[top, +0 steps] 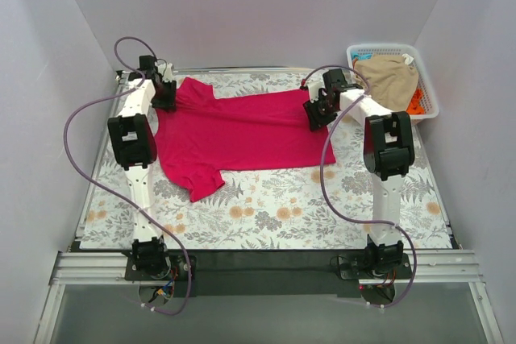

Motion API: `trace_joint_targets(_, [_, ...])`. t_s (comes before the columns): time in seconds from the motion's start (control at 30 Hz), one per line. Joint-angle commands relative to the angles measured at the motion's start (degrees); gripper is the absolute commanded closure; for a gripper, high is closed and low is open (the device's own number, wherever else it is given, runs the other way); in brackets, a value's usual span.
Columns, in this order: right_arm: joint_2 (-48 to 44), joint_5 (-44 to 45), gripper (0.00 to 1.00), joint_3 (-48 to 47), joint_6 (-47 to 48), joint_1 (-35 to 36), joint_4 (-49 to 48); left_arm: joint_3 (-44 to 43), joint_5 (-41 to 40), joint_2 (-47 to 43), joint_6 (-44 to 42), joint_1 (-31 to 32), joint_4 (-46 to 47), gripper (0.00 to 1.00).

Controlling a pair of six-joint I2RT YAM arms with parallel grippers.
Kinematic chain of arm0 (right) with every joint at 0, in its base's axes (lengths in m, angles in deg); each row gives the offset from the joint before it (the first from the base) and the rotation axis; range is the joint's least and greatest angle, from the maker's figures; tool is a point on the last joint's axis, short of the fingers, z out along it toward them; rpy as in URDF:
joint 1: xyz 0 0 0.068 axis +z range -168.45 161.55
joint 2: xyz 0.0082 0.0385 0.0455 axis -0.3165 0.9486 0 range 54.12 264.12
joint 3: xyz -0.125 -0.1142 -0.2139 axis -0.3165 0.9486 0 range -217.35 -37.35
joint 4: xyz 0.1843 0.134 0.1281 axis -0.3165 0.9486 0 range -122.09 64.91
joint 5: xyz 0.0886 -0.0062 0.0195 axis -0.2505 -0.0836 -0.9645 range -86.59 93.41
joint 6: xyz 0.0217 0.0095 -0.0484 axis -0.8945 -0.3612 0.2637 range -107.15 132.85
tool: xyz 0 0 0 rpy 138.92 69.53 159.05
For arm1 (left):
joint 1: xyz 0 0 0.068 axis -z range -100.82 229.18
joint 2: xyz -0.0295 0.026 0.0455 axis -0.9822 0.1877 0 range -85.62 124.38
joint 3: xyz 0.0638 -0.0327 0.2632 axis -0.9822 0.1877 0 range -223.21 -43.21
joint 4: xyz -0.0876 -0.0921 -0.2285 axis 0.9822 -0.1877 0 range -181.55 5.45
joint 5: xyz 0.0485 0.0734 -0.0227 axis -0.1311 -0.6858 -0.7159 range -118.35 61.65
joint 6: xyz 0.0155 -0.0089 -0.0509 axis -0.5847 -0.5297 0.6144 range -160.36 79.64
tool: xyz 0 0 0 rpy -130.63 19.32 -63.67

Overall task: Fold and stack the t-shirts
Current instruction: Flatten the tshirt out

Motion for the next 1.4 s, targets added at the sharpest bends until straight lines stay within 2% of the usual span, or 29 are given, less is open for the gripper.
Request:
trace_joint_targets(0.0, [-2.3,-1.5,0.6,-4.5,-0.2,-0.4,3.0,-0.7,10.4,-5.7,-1.2,-1.6,-1.3,0.62])
trace_joint_targets(0.07, [-6.9,-3.6,0.57,-3.2,0.2,-0.4,3.8,4.6,13.0,-12.3,-2.8,-1.7,1.7,0.56])
trace_joint_targets(0.1, [-8.6,-4.1,0.56,-1.1,0.4,-0.4,4.8,10.8,14.4,-18.6,-3.9,-1.6,2.1,0.55])
trace_joint_targets(0.3, [-21.1,-5.4,0.55,10.6,3.6,-0.1,7.5,34.0,19.9,-41.0,-15.8,-1.6,-0.1,0.55])
trace_joint_targets(0.33, [-22.3,-5.8,0.56,11.9,3.9,0.1,8.3,41.3,20.0,-47.0,-18.4,-0.7,-1.2,0.56])
trace_joint_targets(0.4, [-24.5,-6.1,0.59,14.7,4.3,0.3,8.4,47.9,19.0,-51.6,-19.8,1.4,-2.0,0.6])
trace_joint_targets(0.57, [-24.9,-5.8,0.66,20.6,5.5,0.7,8.4,66.8,11.9,-63.1,-19.7,13.7,-0.1,0.69])
trace_joint_targets(0.73, [-22.5,-6.5,0.69,21.6,5.4,1.2,8.0,73.5,7.4,-65.0,-16.2,21.4,2.6,0.71])
trace_joint_targets(0.93, [-18.9,-4.9,0.7,23.0,5.4,2.5,6.1,79.1,0.2,-63.2,-17.3,23.2,3.8,0.72])
trace_joint_targets(1.17, [-18.4,-1.2,0.71,30.2,7.5,3.3,4.1,88.6,-2.8,-65.8,-21.0,24.0,-0.8,0.74])
trace_joint_targets(1.37, [-22.9,-0.3,0.76,36.5,9.3,3.7,5.2,91.2,-0.8,-69.0,-21.7,24.0,-5.3,0.74])
